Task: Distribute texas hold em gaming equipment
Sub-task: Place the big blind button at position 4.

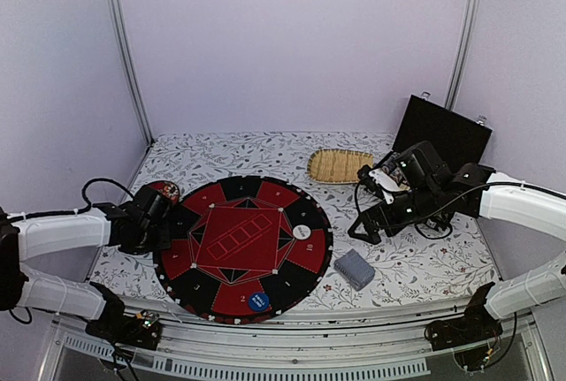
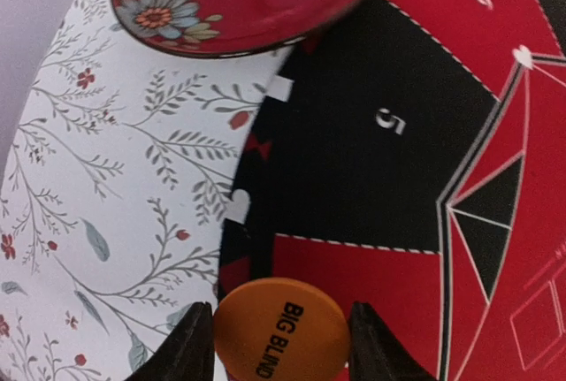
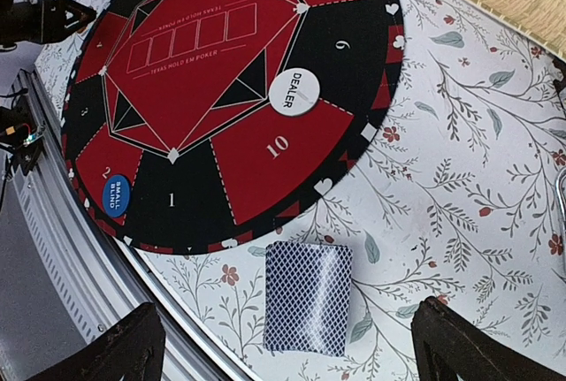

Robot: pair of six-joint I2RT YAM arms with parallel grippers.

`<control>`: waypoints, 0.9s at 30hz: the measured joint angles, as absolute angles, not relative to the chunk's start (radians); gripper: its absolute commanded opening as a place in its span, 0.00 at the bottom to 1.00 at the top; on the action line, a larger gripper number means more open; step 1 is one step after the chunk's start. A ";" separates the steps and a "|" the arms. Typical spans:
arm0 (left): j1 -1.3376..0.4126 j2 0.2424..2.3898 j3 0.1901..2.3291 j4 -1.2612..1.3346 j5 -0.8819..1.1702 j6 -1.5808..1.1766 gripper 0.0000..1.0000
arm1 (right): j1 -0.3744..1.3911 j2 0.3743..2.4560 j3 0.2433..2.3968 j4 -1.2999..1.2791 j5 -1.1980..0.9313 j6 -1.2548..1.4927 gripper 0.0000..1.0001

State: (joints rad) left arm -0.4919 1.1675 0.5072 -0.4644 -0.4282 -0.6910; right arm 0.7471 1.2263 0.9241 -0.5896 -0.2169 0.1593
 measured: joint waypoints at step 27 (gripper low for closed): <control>-0.387 1.314 0.517 -0.433 -0.371 -0.684 0.86 | 0.736 1.241 0.936 -0.599 -0.212 0.112 0.99</control>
